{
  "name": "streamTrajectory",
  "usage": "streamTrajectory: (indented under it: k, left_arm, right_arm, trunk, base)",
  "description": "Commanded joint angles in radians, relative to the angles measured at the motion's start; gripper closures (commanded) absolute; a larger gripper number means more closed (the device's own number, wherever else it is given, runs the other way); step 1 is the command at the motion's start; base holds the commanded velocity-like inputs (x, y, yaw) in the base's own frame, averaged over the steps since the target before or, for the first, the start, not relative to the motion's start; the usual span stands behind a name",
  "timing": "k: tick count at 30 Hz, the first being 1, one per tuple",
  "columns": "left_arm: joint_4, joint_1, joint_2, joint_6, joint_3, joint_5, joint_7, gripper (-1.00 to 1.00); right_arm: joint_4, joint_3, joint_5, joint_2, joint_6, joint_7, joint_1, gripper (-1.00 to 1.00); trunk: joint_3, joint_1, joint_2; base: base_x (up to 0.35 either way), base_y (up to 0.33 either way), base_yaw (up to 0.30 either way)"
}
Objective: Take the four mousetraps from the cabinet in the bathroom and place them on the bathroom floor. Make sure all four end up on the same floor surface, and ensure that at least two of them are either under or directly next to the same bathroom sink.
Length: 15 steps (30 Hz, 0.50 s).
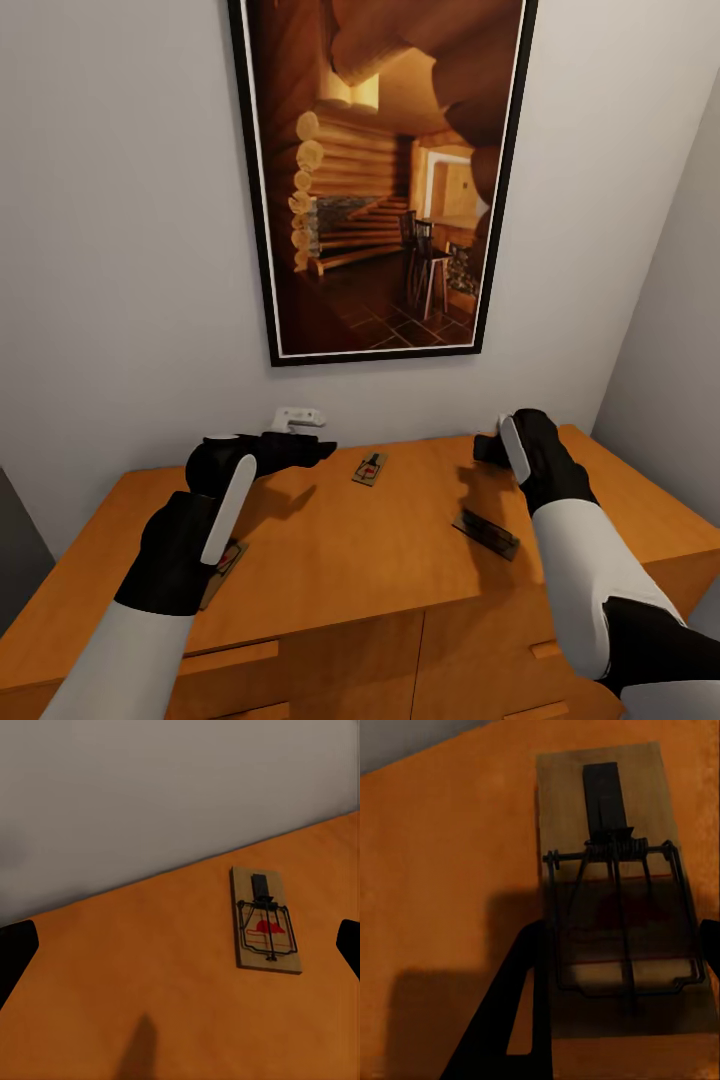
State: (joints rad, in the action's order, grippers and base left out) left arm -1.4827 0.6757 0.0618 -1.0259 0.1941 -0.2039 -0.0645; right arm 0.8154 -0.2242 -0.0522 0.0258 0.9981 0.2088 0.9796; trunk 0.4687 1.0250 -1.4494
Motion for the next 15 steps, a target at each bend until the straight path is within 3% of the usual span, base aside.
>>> streamTrajectory:
  k: [1, 8, 15]
  left_arm:
    - [-0.001, 0.001, 0.001, -0.004, -0.001, 0.003, -0.005, -1.00]
    - [-0.001, 0.001, 0.006, -0.005, -0.001, 0.003, -0.005, -1.00]
    - [-0.001, 0.001, 0.008, -0.004, -0.001, 0.003, -0.005, -1.00]
  right_arm:
    - [0.027, -0.004, -0.009, 0.001, 0.020, 0.006, 0.001, 1.00]
    - [0.257, -0.009, -0.010, 0.000, 0.049, 0.006, 0.001, 1.00]
    - [0.391, -0.010, -0.011, 0.000, 0.049, 0.006, 0.001, 1.00]
  trunk:
    - [0.001, 0.000, -0.001]
    - [0.001, 0.000, -0.001]
    - [0.001, 0.000, -0.001]
  base:
    - [0.000, 0.000, 0.000]
    - [0.000, 0.000, 0.000]
    - [0.000, 0.000, 0.000]
